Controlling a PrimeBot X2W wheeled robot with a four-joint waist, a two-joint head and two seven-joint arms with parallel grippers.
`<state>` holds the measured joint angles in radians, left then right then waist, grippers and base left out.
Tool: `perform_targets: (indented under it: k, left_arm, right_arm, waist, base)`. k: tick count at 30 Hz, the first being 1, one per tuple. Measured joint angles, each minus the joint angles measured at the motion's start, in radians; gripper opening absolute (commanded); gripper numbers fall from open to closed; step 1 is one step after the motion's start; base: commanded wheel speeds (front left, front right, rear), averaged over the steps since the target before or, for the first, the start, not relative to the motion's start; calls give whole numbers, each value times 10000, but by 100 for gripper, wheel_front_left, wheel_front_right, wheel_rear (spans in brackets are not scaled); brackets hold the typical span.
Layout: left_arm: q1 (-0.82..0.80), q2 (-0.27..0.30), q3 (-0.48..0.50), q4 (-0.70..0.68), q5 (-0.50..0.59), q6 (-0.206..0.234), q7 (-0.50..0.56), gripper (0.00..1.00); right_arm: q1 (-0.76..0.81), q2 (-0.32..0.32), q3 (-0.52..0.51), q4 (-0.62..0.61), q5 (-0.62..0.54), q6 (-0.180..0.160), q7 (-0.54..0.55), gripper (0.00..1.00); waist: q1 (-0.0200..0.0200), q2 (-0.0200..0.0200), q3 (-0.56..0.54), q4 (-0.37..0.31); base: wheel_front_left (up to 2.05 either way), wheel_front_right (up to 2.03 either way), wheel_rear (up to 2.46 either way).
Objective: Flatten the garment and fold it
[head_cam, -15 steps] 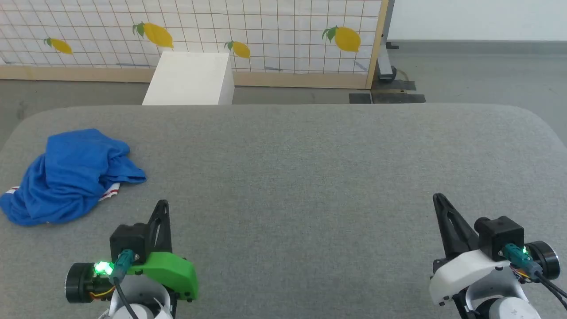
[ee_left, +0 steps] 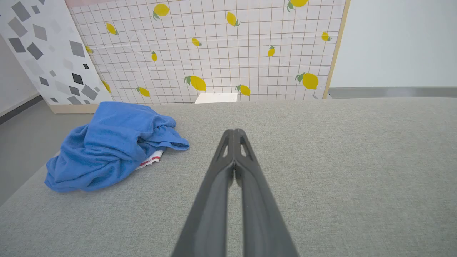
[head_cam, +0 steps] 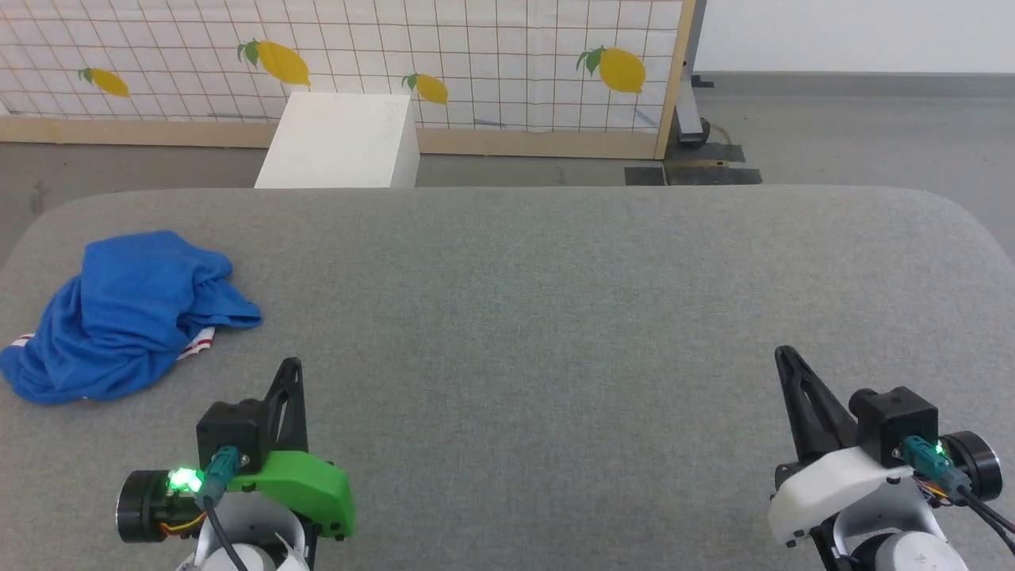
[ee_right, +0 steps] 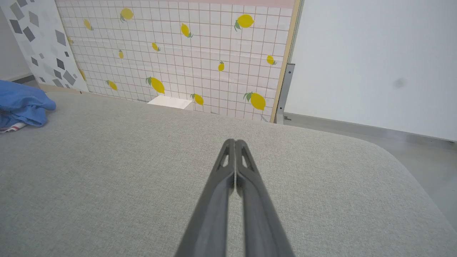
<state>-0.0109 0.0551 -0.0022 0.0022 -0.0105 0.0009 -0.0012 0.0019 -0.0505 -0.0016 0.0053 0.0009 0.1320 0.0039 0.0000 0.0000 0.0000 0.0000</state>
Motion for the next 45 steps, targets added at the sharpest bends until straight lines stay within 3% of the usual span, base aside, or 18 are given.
perform_targets:
  k: [15, 16, 45]
  left_arm:
    - [0, 0, 0, 0, 0, 0, -2, 0]
    - [-2, 2, -4, 2, -4, 0, -2, 100]
    - [-1, 2, -17, 222, -376, 52, -464, 100]
  right_arm:
    - [0, 0, -2, 0, 0, 0, 0, 0]
    - [0, 0, -6, 4, 0, 0, 0, 100]
    - [16, -2, -102, 219, 554, 0, -487, 100]
  waist:
    - [0, 0, 0, 0]
    - [0, 0, 0, 0]
    - [0, 0, 51, 352]
  base:
    - [0, 0, 0]
    - [0, 0, 0]
    - [0, 0, 0]
